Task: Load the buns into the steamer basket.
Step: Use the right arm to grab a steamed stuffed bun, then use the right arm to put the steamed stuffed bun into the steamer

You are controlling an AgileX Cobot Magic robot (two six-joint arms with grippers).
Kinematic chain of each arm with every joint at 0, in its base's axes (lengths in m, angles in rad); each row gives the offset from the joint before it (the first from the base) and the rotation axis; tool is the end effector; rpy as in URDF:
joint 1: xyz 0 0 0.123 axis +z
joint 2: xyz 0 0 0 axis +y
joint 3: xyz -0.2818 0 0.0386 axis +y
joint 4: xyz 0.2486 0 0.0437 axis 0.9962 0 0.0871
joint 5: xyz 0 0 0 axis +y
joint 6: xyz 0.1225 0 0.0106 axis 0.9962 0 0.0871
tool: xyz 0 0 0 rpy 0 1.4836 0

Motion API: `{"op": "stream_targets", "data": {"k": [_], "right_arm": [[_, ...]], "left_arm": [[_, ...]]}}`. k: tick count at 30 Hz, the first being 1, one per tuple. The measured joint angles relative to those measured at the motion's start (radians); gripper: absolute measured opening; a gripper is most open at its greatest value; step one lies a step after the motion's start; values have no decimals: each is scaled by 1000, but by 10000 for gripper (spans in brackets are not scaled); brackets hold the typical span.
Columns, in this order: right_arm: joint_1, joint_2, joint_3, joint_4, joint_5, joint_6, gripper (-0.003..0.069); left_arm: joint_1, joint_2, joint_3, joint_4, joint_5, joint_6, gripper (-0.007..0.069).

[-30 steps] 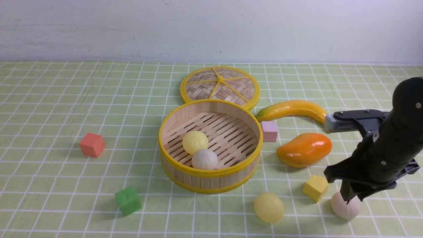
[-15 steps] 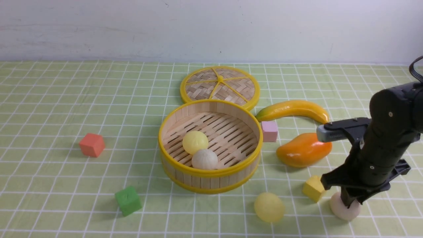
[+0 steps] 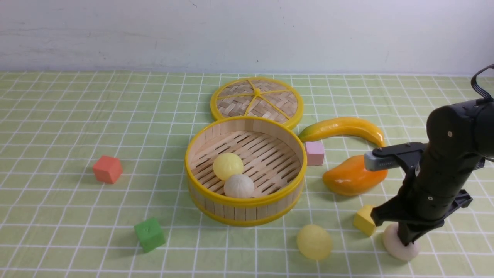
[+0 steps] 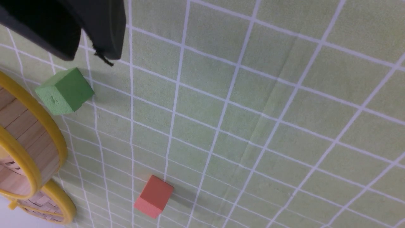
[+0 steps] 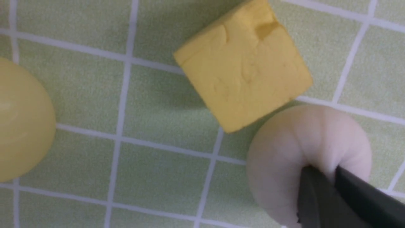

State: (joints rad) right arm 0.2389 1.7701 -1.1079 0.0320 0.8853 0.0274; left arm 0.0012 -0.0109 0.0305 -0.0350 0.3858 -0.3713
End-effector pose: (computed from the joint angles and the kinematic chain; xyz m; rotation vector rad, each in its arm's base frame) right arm 0.3199 0.0811 0.1510 -0.2918 3.0208 0.0612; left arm 0.0840 -0.0015 0.1588 -0.3730 1.8619 -0.2869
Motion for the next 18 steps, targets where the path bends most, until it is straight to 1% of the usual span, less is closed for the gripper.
{"op": "stream_targets", "data": {"k": [8,13,18], "right_arm": [[0,-55,-17,2,27,-6,2],[0,-101,-99,-3,113,-27,2],[0,-105,-181,0,154,-27,2]], "left_arm": [[0,0,0,0,0,0,131],[0,0,0,0,0,0,137],[0,0,0,0,0,0,143]]}}
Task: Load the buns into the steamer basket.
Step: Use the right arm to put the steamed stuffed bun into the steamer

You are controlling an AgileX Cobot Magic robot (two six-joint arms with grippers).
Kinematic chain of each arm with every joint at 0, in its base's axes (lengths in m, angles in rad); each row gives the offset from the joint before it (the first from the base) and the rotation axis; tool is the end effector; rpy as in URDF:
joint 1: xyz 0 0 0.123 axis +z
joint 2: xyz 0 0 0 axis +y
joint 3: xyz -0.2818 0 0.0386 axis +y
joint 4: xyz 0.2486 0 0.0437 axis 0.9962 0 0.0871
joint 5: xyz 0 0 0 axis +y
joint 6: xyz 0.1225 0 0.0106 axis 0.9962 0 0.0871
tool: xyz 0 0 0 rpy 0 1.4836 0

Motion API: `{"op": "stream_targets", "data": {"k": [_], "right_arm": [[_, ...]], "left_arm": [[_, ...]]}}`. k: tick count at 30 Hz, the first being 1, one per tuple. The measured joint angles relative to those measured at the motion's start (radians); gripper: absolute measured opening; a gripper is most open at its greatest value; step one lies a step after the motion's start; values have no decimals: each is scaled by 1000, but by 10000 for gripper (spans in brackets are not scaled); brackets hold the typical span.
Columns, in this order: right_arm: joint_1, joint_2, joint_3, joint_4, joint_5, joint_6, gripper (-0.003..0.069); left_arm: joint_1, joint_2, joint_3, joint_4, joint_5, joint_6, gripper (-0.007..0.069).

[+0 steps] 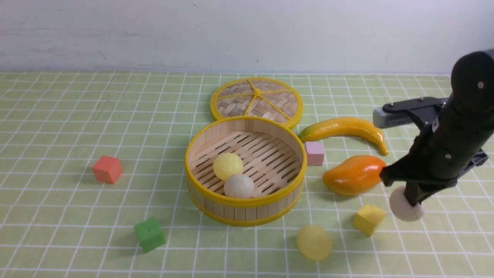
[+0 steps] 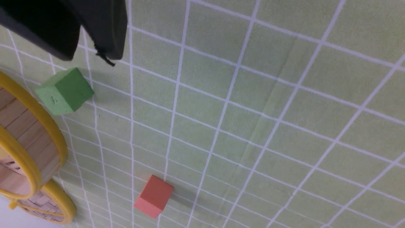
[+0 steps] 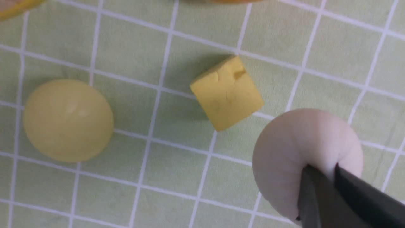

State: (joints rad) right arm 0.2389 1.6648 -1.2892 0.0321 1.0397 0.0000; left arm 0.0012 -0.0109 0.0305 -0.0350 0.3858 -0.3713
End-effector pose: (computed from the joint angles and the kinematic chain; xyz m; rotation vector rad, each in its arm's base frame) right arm 0.3311 0.0842 0.2301 -0.3274 2.8844 0.0849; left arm 0.0840 -0.0015 0.1588 -0.3730 1.8619 -0.2869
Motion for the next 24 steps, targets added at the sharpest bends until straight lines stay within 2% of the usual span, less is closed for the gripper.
{"op": "stream_targets", "data": {"k": [7,16,24], "right_arm": [[0,10,-150,103,-9,-45,2],[14,275,-561,264,50,-101,2],[131,555,-899,283,62,-114,2]], "left_arm": [[0,0,0,0,0,0,144],[0,0,0,0,0,0,144],[0,0,0,0,0,0,144]]}}
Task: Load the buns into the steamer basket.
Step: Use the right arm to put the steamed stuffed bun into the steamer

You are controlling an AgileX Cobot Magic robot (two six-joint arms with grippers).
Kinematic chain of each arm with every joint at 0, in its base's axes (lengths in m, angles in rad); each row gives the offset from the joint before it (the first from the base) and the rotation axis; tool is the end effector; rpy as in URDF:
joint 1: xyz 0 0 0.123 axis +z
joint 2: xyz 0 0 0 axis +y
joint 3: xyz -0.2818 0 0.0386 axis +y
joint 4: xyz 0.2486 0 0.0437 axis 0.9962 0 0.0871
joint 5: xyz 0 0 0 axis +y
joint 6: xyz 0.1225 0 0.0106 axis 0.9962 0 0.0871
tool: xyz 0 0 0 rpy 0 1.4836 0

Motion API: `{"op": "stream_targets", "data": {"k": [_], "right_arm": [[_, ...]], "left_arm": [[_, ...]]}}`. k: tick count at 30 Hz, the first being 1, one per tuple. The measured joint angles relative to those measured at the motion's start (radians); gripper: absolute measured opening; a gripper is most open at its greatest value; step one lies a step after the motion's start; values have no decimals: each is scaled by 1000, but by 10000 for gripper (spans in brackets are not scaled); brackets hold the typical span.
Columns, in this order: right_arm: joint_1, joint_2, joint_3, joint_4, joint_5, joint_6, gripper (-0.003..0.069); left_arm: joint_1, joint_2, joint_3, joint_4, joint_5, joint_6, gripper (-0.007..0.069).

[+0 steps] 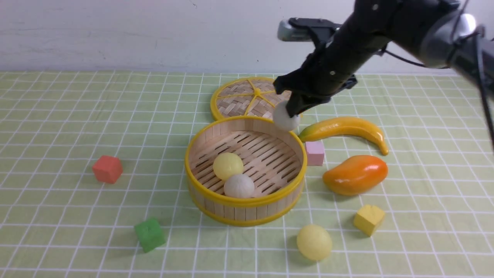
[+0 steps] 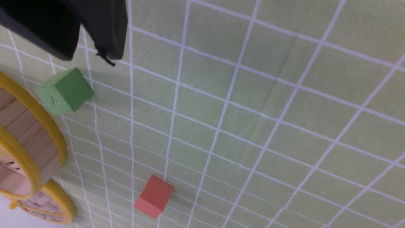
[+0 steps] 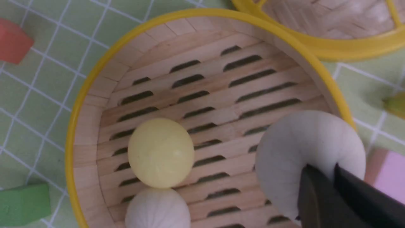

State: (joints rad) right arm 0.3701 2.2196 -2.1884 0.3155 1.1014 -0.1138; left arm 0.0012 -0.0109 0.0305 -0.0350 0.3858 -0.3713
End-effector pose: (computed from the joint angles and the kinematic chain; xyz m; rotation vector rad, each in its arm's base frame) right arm 0.4652 0.2170 0.2591 -0.5412 2.5623 0.5085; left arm 0.0840 -0.0015 0.1588 -0.3730 1.8619 -0.2869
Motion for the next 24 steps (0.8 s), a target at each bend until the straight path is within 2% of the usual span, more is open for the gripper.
{"op": "stream_targets", "data": {"k": [4,11,15,19,20,24], "right_arm": [[33,105,-87,-8,1,-33,2],[40,186,-100,-14,15,-36,4],[41,194,-106,-14,17,-28,39],[43,194,-107,-7,18,-24,108],[43,194,-107,2,21,-21,168],[45,186,-107,8,37,-21,310]], "left_arm": [[0,0,0,0,0,0,144],[0,0,0,0,0,0,144],[0,0,0,0,0,0,144],[0,0,0,0,0,0,144],[0,0,0,0,0,0,144],[0,0,0,0,0,0,144]]}}
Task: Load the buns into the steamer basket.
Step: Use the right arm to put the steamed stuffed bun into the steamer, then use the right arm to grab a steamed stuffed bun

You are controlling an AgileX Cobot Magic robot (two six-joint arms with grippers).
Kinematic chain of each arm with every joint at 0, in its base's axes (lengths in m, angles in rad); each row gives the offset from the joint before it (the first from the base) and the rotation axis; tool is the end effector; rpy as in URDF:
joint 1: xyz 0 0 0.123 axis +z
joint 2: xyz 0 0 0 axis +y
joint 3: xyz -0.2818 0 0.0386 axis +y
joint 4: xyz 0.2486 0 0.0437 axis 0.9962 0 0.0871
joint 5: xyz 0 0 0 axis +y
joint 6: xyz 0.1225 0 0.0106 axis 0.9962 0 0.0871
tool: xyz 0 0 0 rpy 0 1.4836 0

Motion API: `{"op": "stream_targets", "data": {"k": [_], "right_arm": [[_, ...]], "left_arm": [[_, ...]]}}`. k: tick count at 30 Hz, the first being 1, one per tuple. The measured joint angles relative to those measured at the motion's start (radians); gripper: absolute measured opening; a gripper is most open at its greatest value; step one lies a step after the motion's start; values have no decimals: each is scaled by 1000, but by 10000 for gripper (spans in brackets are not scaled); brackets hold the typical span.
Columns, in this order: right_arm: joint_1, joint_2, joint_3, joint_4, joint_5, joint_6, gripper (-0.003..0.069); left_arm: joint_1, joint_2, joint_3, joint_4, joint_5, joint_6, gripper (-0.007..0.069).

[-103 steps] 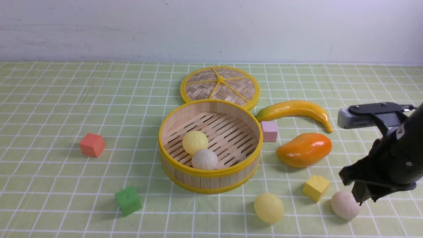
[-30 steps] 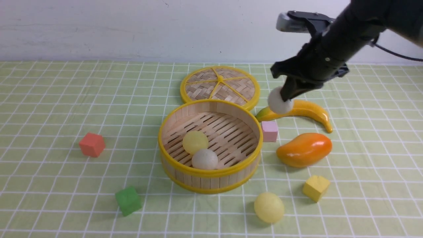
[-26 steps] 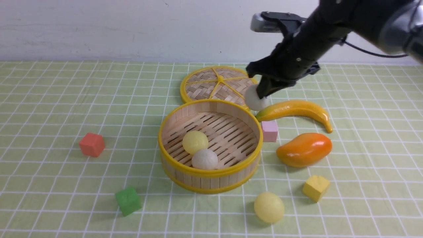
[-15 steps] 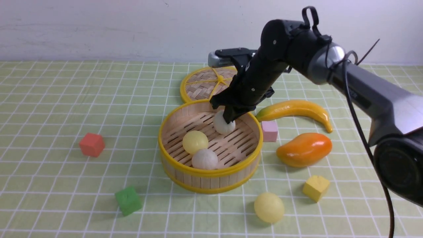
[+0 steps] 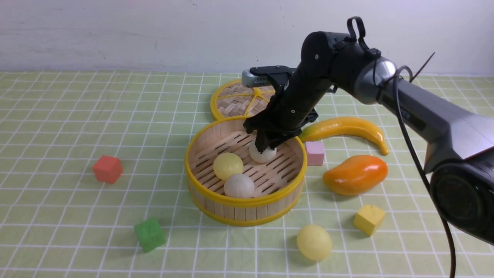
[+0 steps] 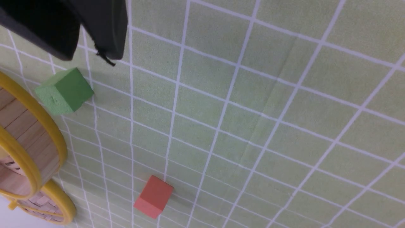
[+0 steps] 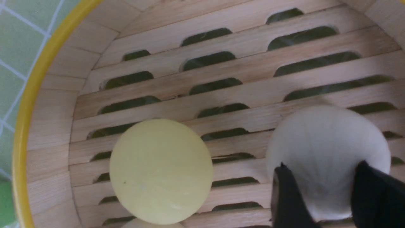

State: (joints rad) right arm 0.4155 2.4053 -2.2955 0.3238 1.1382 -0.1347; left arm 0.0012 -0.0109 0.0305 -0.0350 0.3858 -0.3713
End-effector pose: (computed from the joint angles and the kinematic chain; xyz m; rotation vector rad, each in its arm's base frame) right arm 0.4757 0.2487 0.1928 -0.6439 2.6601 0.5197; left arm 0.0840 -0.0015 0.1588 -0.3730 1.8619 -0.2869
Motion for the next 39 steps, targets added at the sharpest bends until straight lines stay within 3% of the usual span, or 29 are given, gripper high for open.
{"op": "stream_targets", "data": {"k": [8,12,23,39], "right_arm": [[2,-45,2,23,24,19,578],[2,-89,62,27,6,22,619],[-27,-262,347,-9,-2,11,596],[-27,-501,618,-3,-24,-148,591]], "left_arm": [[0,0,0,0,0,0,144],[0,0,0,0,0,0,144],[0,0,0,0,0,0,144],[0,0,0,0,0,0,146]]}}
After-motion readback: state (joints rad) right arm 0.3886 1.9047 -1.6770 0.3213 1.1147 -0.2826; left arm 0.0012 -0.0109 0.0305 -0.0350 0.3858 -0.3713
